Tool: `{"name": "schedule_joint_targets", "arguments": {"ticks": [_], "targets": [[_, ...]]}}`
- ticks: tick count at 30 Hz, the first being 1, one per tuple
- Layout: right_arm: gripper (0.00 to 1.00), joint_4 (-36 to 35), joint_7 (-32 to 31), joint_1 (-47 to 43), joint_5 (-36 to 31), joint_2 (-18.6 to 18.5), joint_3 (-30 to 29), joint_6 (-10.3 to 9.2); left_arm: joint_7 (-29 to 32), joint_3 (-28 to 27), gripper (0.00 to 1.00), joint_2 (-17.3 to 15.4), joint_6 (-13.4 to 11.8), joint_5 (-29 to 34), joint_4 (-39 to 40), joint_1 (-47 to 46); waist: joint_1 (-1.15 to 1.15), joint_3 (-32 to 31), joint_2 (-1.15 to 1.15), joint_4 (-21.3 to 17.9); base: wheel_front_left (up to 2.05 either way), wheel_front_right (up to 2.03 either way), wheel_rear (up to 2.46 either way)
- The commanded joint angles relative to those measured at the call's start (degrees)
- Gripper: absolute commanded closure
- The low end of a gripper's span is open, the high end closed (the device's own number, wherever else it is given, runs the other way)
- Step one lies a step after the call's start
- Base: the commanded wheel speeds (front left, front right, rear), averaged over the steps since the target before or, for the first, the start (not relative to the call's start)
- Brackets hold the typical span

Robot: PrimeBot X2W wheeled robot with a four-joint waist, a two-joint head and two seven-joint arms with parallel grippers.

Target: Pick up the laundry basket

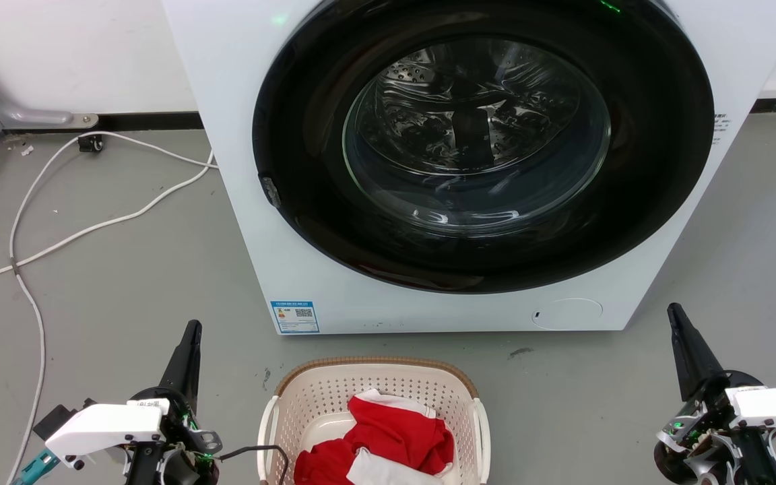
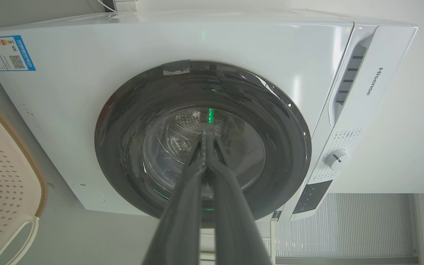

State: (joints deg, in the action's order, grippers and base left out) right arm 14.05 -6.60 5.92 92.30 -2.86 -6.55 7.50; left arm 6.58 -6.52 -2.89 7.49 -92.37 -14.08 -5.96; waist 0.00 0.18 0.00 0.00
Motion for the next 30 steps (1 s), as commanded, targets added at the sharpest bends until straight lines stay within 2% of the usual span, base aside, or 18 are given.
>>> {"name": "schedule_joint_targets", "arguments": {"ticks": [1,19,20,21,22,23,30], "targets": [[1.00,0.0,-0.1,0.6,0.2,0.0,0.0,-0.02,0.1,-0.1,1.00,0.0,0.2,-0.1,0.0,-0.5,0.00,0.0,0.00,0.0,0.00,0.00,0.00],[1.00,0.0,-0.1,0.6,0.2,0.0,0.0,-0.02,0.1,-0.1,1.00,0.0,0.2,-0.1,0.0,-0.5,0.00,0.0,0.00,0.0,0.00,0.00,0.00],[0.00,0.0,0.0,0.0,0.0,0.0,0.0,0.00,0.0,0.0,0.00,0.0,0.0,0.0,0.0,0.0,0.00,0.0,0.00,0.0,0.00,0.00,0.00],[1.00,0.2,0.1,-0.1,0.0,0.0,0.0,0.00,-0.1,0.1,1.00,0.0,0.0,0.0,-0.2,0.1,0.00,0.0,0.00,0.0,0.00,0.00,0.00],[1.00,0.6,0.1,-0.5,0.0,0.0,0.1,0.00,-0.1,0.1,1.00,0.1,0.0,0.0,-0.6,0.4,0.00,0.0,0.00,0.0,0.00,0.00,0.00],[0.00,1.2,0.1,-1.0,0.0,0.1,0.1,-0.01,-0.1,0.2,0.00,0.2,0.0,0.0,-1.2,1.0,0.00,0.0,0.00,0.0,0.00,0.00,0.00],[0.00,0.3,2.2,-1.5,-3.5,0.1,-0.1,-0.01,-2.2,0.4,0.00,0.1,0.0,3.7,0.3,1.3,0.00,0.1,0.00,0.0,0.00,0.00,0.00]]}}
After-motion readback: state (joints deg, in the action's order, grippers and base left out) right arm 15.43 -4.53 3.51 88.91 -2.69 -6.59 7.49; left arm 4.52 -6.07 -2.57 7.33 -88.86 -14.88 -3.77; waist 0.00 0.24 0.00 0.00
